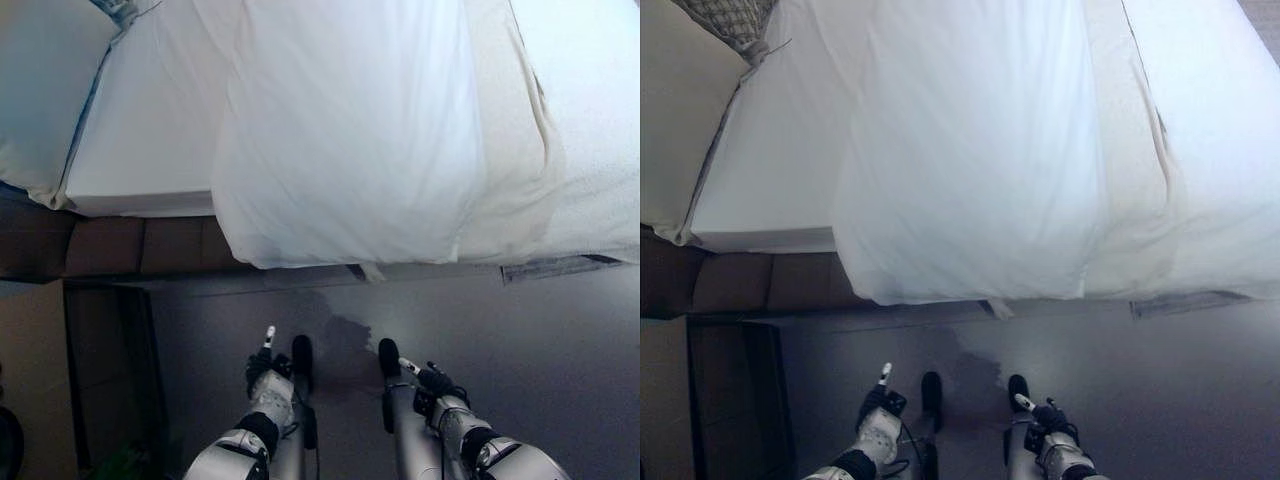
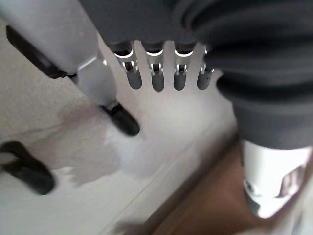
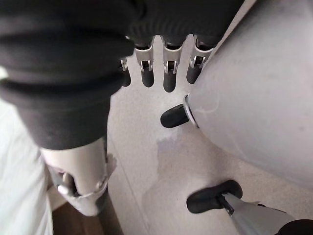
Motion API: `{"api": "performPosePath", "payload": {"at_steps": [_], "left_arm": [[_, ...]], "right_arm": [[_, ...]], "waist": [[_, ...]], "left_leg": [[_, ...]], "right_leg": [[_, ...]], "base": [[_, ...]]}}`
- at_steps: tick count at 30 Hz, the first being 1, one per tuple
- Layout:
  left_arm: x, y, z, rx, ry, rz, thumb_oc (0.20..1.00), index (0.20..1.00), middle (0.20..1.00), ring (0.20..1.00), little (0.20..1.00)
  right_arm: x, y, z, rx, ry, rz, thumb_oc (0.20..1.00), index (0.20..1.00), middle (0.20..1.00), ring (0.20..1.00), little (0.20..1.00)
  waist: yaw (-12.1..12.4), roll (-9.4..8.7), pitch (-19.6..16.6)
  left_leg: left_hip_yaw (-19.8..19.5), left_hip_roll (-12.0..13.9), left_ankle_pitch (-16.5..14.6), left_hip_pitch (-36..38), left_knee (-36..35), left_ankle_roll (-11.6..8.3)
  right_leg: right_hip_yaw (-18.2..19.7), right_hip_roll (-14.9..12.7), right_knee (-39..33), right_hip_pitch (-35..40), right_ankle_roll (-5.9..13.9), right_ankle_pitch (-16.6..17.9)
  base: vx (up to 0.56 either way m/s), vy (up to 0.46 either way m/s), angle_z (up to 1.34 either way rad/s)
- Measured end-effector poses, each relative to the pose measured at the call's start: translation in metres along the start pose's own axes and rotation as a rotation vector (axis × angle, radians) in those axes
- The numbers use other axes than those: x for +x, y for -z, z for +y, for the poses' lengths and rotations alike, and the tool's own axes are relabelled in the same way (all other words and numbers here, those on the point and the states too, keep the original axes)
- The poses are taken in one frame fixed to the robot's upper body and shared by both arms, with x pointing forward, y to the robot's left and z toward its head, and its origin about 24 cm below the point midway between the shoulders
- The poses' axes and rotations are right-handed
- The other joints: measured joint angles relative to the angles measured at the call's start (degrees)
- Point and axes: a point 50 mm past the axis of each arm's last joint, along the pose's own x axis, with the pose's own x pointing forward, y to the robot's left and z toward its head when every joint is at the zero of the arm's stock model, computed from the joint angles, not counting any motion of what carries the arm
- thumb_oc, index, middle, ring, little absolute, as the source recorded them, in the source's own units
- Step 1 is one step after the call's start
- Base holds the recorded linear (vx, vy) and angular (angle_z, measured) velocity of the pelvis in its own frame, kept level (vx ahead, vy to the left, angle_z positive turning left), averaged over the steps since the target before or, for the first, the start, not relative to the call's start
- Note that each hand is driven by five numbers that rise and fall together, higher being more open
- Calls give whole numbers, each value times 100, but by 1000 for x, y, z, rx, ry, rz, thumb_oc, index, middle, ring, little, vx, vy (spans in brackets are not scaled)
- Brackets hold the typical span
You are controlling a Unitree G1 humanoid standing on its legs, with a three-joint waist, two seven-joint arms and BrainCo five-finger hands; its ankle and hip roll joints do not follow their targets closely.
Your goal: Make the bed
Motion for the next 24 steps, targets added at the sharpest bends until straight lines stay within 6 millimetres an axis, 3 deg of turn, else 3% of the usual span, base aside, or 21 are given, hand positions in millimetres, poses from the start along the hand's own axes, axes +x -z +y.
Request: {"api": "performPosePath", "payload": {"at_steps": [3, 7, 8, 12, 15, 18, 24], "left_arm": [[-11, 5, -20, 137, 151, -24, 1000, 1000, 1000, 1000, 1000], [-17, -8, -39, 329, 359, -102, 1000, 1000, 1000, 1000, 1000], [-15, -22, -43, 515, 459, -178, 1000, 1000, 1000, 1000, 1000], [-10, -53, -55, 816, 611, -301, 1000, 1000, 1000, 1000, 1000], [-15, -66, -69, 910, 717, -349, 1000, 1000, 1000, 1000, 1000], [-31, -94, -104, 985, 885, -441, 1000, 1000, 1000, 1000, 1000], [-63, -147, -155, 980, 1041, -612, 1000, 1000, 1000, 1000, 1000]], "right_arm": [[-3, -15, 9, -22, -82, -84, 1000, 1000, 1000, 1000, 1000], [-9, -46, 21, -94, -199, -239, 1000, 1000, 1000, 1000, 1000], [-16, -70, 29, -173, -282, -349, 1000, 1000, 1000, 1000, 1000], [-23, -124, 41, -295, -367, -525, 1000, 1000, 1000, 1000, 1000], [-31, -150, 53, -352, -453, -590, 1000, 1000, 1000, 1000, 1000], [-46, -189, 69, -393, -582, -678, 1000, 1000, 1000, 1000, 1000], [-68, -232, 89, -385, -726, -754, 1000, 1000, 1000, 1000, 1000]], "waist": [[-7, 56, 14], [-24, 114, 0], [-28, 116, -1], [-34, 126, 4], [-17, 129, 31], [-26, 106, 59], [-38, 38, 273]], "left_leg": [[-4, 17, 58, -79, -13, 2], [-1, 22, 91, -91, -3, -5], [2, 20, 98, -178, 22, -18], [14, 27, 152, -466, 67, -58], [10, 33, 164, -693, 169, -88], [-60, 16, 123, -1239, 569, -164], [-162, 45, 3, -1939, 1198, -259]], "right_leg": [[-16, 9, 81, -125, -26, -8], [-38, 22, 205, -189, -56, -61], [-31, 28, 308, -318, -65, -89], [17, 76, 569, -714, -89, -113], [24, 95, 733, -975, -122, -145], [12, 105, 1148, -1501, -156, -264], [-19, 133, 1807, -2170, -261, -447]], "base": [[-3, -10, 1], [-9, -4, 0], [-41, -9, 0], [-57, -20, -2], [-69, -39, 3], [-79, -49, 9], [-58, -14, 14]]}}
